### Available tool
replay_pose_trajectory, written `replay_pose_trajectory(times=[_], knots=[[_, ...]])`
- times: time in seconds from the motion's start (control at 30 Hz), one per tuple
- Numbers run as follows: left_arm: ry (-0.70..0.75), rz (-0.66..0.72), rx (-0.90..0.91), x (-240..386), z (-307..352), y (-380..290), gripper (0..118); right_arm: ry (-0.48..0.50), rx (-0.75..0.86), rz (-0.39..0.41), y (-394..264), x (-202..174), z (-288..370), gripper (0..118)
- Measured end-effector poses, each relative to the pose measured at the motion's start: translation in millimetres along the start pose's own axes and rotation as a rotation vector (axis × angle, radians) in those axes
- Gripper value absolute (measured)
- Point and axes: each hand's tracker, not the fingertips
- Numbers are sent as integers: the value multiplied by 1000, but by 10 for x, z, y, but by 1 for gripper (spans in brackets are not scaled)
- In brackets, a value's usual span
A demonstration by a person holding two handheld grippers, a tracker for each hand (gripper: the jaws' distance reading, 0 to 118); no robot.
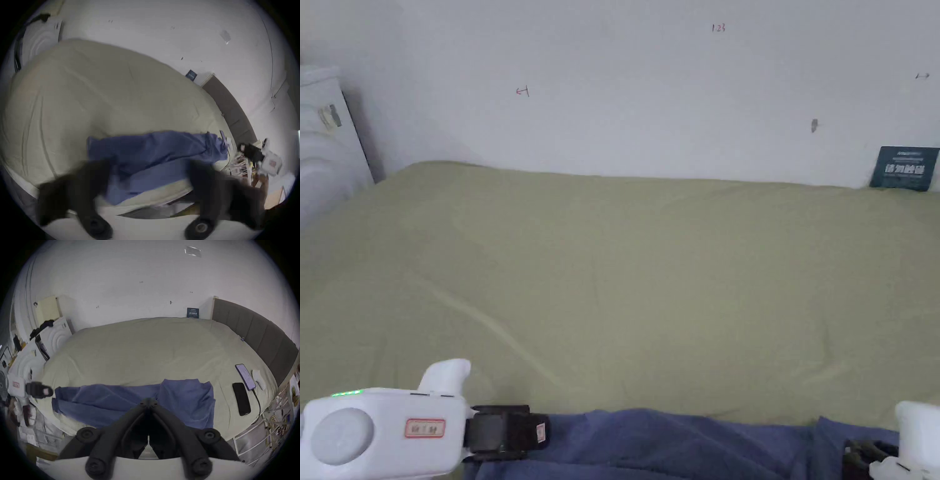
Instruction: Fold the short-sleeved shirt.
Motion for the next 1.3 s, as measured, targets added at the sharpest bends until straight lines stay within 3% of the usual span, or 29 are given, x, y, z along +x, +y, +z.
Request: replay_pose_trajectory(times=[0.3, 0.43, 0.5, 0.63, 0.67, 0.7, 0.73, 0.77, 0.87, 0.93, 1.1, 1.3], knots=[[-33, 101, 8, -659, -119, -218, 117, 41, 0, 19, 99, -22, 50, 2], [-144, 205, -59, -732, -470, -315, 118, 62, -22, 0, 82, -35, 12, 2], [-146, 186, -6, -731, -546, -385, 118, 75, -33, -13, 75, -35, -5, 2], [-249, 361, 61, -739, -506, -450, 118, 92, -41, -34, 54, -23, -11, 2], [-203, 311, 85, -765, -462, -441, 117, 94, -43, -35, 50, -25, -14, 2], [-191, 293, 79, -747, -455, -409, 103, 96, -45, -37, 45, -26, -17, 2], [-163, 267, 90, -700, -422, -407, 68, 101, -46, -43, 37, -31, -21, 2], [-84, 224, 74, -650, -419, -401, 14, 108, -49, -48, 29, -30, -24, 2], [14, 145, 52, -579, -416, -301, 11, 118, -59, -56, 6, -8, -12, 2], [-78, 203, 70, -445, -361, -257, 11, 119, -57, -61, -3, 31, 37, 2], [-136, 83, 145, 118, -65, -54, 11, 100, -26, -90, 21, 191, 193, 2], [-166, -109, 108, 1072, -97, 159, 11, 79, 18, -134, 29, 390, 352, 2]])
